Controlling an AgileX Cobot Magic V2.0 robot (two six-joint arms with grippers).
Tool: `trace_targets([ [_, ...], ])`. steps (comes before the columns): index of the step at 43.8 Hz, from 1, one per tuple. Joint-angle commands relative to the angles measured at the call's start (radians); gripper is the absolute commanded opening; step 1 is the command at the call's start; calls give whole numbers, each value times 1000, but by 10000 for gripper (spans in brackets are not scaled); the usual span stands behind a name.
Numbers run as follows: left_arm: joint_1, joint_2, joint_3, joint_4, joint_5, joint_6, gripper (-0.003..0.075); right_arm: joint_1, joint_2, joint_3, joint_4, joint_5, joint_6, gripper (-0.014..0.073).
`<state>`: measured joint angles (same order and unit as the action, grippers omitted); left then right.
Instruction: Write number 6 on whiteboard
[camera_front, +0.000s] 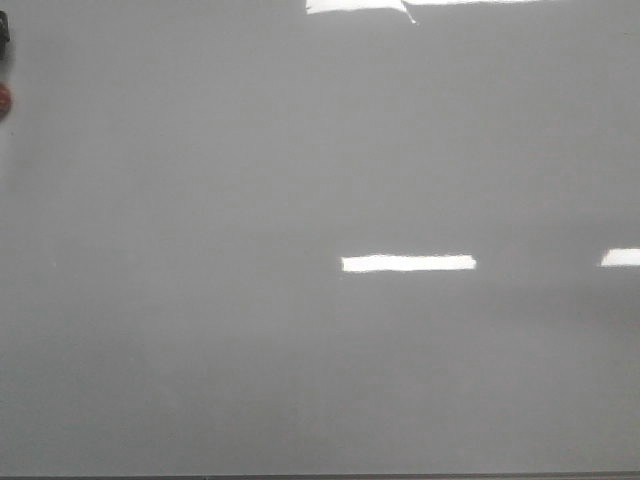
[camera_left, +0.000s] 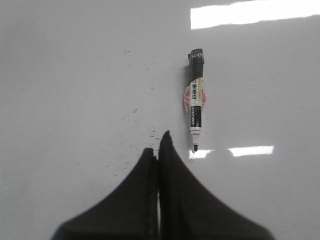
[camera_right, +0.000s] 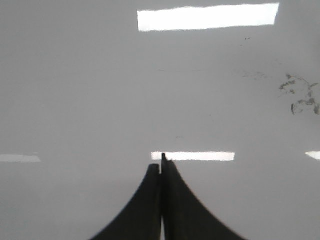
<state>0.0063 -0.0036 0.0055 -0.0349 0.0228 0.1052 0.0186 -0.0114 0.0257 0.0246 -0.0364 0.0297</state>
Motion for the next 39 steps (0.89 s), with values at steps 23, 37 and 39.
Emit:
trace_targets([
  [23, 0, -15, 4, -3, -79, -3, -20, 0, -18, -3, -14, -81, -7, -67],
  [37, 0, -15, 4, -3, -91, -3, -20, 0, -18, -4, -14, -129, -7, -67],
  [39, 0, -15, 4, -3, -127, -3, -20, 0, -18, -4, -14, -129, -7, -67],
])
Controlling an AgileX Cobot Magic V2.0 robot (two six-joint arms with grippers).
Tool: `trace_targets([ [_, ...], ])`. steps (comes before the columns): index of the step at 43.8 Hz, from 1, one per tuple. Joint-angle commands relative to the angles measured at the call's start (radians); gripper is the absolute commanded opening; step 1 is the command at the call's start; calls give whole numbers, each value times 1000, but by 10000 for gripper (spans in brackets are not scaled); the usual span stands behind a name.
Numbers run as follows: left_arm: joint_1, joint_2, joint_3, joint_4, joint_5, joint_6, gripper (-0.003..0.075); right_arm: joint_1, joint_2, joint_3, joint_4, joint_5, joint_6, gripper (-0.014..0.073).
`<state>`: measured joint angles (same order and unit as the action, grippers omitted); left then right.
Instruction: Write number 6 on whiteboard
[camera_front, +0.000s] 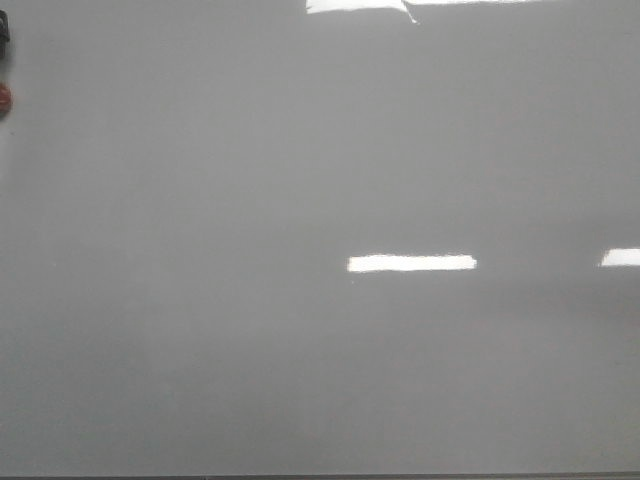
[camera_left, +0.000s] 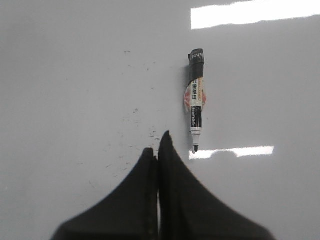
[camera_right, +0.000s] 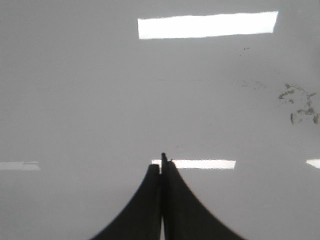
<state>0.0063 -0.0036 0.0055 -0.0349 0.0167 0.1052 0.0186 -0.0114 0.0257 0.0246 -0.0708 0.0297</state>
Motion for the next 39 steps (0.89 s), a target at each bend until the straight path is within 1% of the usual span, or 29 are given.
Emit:
trace_targets([
  [1, 0, -15, 4, -3, -131, -3, -20, 0, -18, -6, -14, -95, -7, -67],
  [4, 0, -15, -12, -3, -155, -3, -20, 0, -18, -26, -14, -90, -7, -67],
  [8, 0, -15, -61, -6, -144, -4, -20, 0, -18, -78, -14, -68, -7, -67],
  [11, 0, -13, -117, -15, -126, -4, -20, 0, -15, -139, -14, -8, -7, -67],
  [15, 0, -11, -196, -20, -79, -4, -20, 0, 3, -248, -14, 108, -7, -67],
  [18, 0, -11, -284, -20, -17, -4, -20, 0, 37, -334, -14, 184, -7, -67],
  [25, 0, 48, -466, -20, 122, -4, -20, 0, 159, -507, -14, 300, -7, -67],
  [26, 0, 68, -508, -20, 150, -4, -20, 0, 178, -536, -14, 320, -7, -67],
  [33, 0, 208, -675, -20, 301, -4, -20, 0, 311, -676, -14, 443, -7, -67],
  [39, 0, 328, -770, -20, 422, -4, -20, 0, 420, -755, -14, 554, -7, -67],
])
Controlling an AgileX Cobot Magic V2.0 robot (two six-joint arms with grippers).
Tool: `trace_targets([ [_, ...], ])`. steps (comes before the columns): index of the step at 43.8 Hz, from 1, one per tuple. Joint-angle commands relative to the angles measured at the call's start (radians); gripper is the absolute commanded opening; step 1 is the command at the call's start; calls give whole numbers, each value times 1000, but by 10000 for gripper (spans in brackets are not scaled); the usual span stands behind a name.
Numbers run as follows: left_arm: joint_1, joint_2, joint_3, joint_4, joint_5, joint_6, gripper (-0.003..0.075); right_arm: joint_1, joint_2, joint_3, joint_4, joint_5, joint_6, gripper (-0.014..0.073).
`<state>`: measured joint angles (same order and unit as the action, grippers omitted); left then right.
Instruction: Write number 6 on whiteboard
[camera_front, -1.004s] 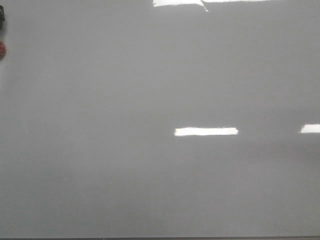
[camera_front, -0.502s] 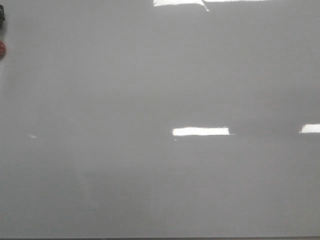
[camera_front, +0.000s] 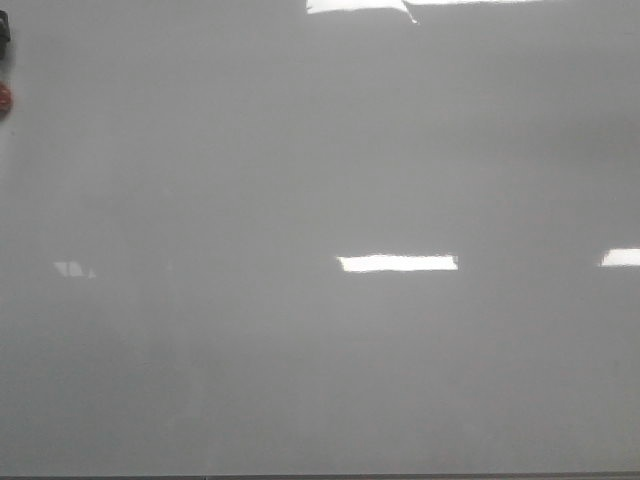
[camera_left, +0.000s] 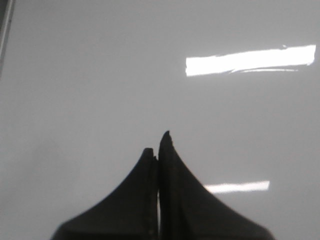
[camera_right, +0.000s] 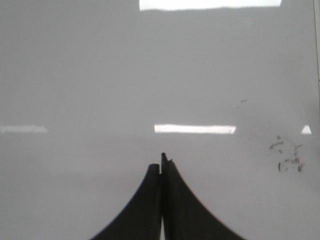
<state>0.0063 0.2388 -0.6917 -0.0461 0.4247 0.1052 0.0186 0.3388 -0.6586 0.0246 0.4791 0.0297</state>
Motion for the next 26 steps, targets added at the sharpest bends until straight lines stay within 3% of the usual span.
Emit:
trace_targets([
  [1, 0, 103, -78, -9, 22, -4, -20, 0, 86, -79, -14, 24, -7, -67],
  [26, 0, 388, -21, -11, 80, -4, -20, 0, 422, -55, -14, 85, -7, -67],
])
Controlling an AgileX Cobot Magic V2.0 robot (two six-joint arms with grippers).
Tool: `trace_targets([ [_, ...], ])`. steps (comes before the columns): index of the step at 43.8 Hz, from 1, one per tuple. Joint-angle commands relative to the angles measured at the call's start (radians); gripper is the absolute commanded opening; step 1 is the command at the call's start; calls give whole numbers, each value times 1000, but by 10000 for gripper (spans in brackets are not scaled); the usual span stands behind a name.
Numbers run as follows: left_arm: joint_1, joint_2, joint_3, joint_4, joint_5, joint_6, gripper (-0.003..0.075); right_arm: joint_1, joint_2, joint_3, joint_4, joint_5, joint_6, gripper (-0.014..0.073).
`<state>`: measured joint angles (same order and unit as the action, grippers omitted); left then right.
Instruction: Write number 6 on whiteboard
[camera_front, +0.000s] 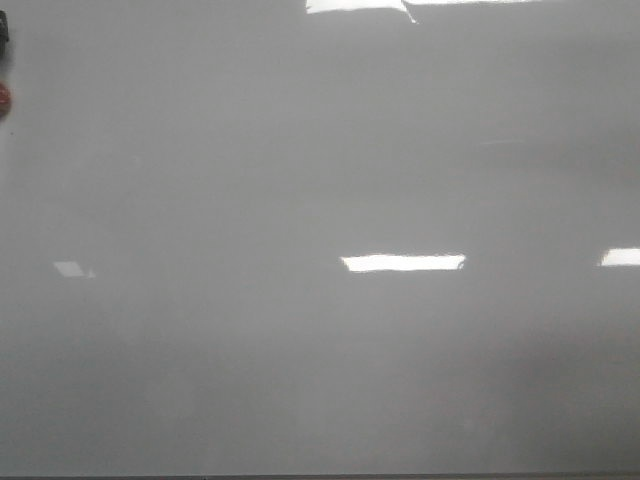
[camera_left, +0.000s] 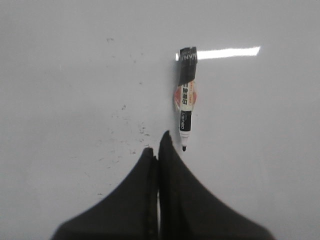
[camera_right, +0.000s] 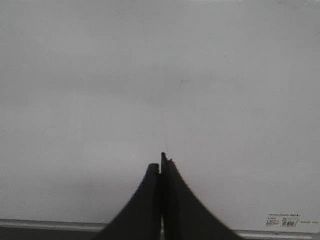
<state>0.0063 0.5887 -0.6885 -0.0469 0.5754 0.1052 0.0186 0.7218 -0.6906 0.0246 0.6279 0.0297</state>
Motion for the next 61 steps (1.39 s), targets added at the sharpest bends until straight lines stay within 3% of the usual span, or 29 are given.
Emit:
trace_targets([
  [1, 0, 46, -24, -10, -71, -4, -20, 0, 48, -23, -14, -64, -7, -67],
  [6, 0, 87, -24, -10, -71, -4, -20, 0, 90, -23, -14, -71, -16, -49],
  [11, 0, 133, -24, -10, -71, -4, 38, 10, 99, -23, 2, -73, -30, 101],
  [15, 0, 176, -24, -10, -80, -4, 184, 36, 99, -23, 6, -74, -37, 307],
  [20, -13, 215, -24, -10, -100, -2, 451, 84, 99, -26, 15, -71, -37, 577],
  [23, -39, 230, -30, -10, -101, -2, 515, 126, 99, -26, 26, -70, -37, 645],
  [39, -99, 384, -103, 31, -100, -8, 512, 368, 99, -26, 30, -102, -37, 654],
  [46, -99, 472, -131, -16, -142, -11, 512, 385, 99, -26, 30, -128, -37, 654],
  [61, -99, 635, -131, -20, -397, -11, 512, 385, 99, -26, 30, -136, -37, 654],
])
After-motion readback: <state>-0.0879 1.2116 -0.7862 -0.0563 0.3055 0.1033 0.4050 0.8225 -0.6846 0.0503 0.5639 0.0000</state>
